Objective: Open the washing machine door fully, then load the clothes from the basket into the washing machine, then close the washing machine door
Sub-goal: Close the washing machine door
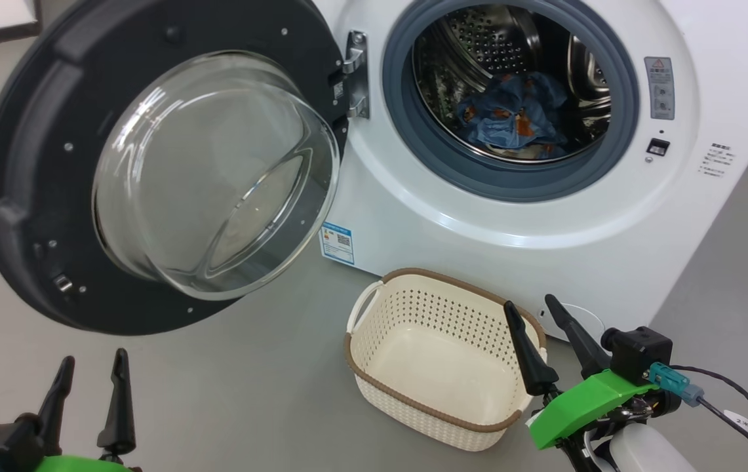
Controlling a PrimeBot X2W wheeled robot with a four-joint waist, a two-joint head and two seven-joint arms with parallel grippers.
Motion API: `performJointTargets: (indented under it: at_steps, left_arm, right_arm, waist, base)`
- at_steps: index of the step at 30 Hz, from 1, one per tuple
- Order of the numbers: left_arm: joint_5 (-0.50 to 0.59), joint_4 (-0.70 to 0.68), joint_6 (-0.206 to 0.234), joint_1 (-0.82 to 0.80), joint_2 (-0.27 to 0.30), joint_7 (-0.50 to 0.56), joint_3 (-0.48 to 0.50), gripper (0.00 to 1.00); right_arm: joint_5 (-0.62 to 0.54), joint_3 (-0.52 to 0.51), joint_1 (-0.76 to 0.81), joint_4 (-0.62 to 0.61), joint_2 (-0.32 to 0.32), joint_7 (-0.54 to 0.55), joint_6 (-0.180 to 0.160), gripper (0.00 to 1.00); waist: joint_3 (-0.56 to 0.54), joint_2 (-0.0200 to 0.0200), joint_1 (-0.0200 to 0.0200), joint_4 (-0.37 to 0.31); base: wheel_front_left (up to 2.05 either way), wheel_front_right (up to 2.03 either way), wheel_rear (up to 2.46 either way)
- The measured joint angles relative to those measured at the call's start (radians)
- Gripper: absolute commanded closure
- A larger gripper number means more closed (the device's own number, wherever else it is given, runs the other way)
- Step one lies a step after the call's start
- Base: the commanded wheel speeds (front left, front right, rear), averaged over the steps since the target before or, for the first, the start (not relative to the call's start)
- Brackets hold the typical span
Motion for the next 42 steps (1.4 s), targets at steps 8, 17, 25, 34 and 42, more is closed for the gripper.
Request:
performJointTargets:
  at_steps: [8,17,25,34,42]
  left_arm:
    - [0.0,-0.007,0.009,0.013,0.003,0.001,0.0,0.0]
    - [-0.009,-0.008,0.01,0.016,0.003,0.001,-0.001,0.0]
    - [-0.014,-0.008,0.01,0.016,0.006,0.001,0.002,0.0]
    - [-0.018,-0.02,0.004,0.013,0.035,-0.001,0.011,1.0]
    - [-0.03,-0.186,-0.041,-0.108,0.138,-0.011,0.101,1.0]
  right_arm:
    - [0.0,0.001,0.0,0.0,0.002,0.0,0.0,0.0]
    - [0.0,0.004,0.0,0.0,0.002,0.0,0.0,0.0]
    - [0.0,0.012,0.0,0.002,0.002,0.0,0.0,0.0]
    - [0.0,0.016,0.0,0.008,0.002,0.0,0.0,0.0]
    - [0.0,0.013,-0.001,0.008,-0.001,0.0,0.0,0.0]
  waist:
    - [-0.001,0.0,0.0,0.019]
    - [0.005,0.0,0.0001,0.017]
    - [0.013,0.0,0.0,0.002]
    - [0.021,0.0,0.0001,-0.031]
    - [0.028,0.0,0.0,-0.051]
  base:
    - [0.0,0.0,0.0]
    - [0.0,0.0,0.0]
    - [0.0,0.0,0.0]
    - [0.0,0.0,0.0]
    - [0.0,0.0,0.0]
